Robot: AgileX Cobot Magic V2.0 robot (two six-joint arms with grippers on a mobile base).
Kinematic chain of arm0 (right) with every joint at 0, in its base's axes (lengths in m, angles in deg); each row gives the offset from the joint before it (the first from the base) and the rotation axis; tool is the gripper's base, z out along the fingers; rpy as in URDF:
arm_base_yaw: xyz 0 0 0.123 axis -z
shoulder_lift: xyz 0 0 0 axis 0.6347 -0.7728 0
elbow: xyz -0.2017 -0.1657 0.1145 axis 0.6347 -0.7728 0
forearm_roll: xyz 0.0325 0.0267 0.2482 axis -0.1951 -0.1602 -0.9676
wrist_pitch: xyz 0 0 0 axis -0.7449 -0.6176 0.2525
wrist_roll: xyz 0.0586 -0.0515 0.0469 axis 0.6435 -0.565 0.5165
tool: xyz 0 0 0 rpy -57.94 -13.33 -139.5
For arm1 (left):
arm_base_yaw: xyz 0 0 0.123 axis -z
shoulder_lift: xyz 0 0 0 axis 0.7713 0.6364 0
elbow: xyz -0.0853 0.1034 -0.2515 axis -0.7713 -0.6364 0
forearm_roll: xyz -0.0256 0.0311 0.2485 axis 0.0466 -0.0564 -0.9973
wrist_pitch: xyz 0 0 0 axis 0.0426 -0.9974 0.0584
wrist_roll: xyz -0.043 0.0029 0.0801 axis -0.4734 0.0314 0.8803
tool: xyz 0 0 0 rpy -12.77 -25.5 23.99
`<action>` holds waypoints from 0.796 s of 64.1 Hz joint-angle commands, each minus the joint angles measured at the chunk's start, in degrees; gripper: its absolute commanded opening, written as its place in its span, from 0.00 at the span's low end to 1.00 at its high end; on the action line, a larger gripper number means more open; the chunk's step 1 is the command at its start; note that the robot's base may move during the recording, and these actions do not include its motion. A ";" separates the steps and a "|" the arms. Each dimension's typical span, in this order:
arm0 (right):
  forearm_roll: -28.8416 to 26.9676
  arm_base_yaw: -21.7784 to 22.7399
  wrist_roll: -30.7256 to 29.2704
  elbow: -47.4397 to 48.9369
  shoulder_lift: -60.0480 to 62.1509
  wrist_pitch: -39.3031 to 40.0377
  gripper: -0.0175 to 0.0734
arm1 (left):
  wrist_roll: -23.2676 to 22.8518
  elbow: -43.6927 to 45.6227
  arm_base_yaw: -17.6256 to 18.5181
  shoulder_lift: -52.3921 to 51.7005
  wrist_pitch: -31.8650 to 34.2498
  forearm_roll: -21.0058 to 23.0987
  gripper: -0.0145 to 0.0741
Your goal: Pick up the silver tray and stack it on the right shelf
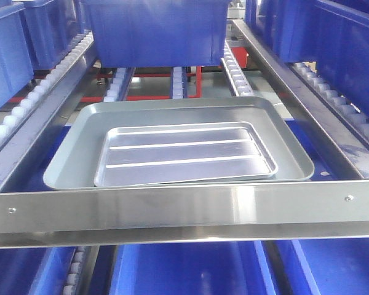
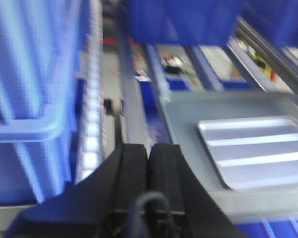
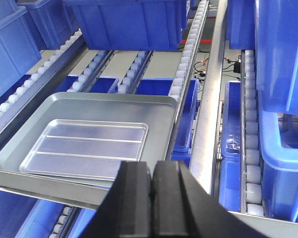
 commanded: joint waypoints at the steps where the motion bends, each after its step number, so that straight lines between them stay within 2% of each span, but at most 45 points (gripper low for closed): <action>1: 1.51 0.10 -0.60 1.61 -0.62 4.30 0.25 | 1.01 -3.03 -3.63 -2.73 10.22 2.01 0.05; 6: 1.51 0.10 -0.60 1.61 -0.62 4.30 0.25 | 1.01 -7.21 -5.70 -4.18 12.24 2.01 0.05; 11: 1.51 0.10 -0.60 1.61 -0.62 4.27 0.25 | 0.48 -11.53 -5.86 -3.97 16.62 2.01 0.05; 16: 1.51 0.10 -0.60 1.61 -0.62 4.26 0.25 | -2.48 -15.87 -5.86 -3.97 22.67 1.89 0.05; 20: 1.51 0.10 -0.60 1.61 -0.62 4.26 0.25 | -5.55 -19.99 -5.62 -3.97 29.77 -0.15 0.05; 25: 1.51 0.10 -0.60 1.61 -0.62 4.26 0.25 | -6.98 -19.66 -5.54 -3.97 28.24 -2.49 0.05; 51: 1.51 0.10 -0.60 1.61 -0.62 4.26 0.25 | -6.98 -19.79 -5.50 -3.97 29.12 -2.48 0.05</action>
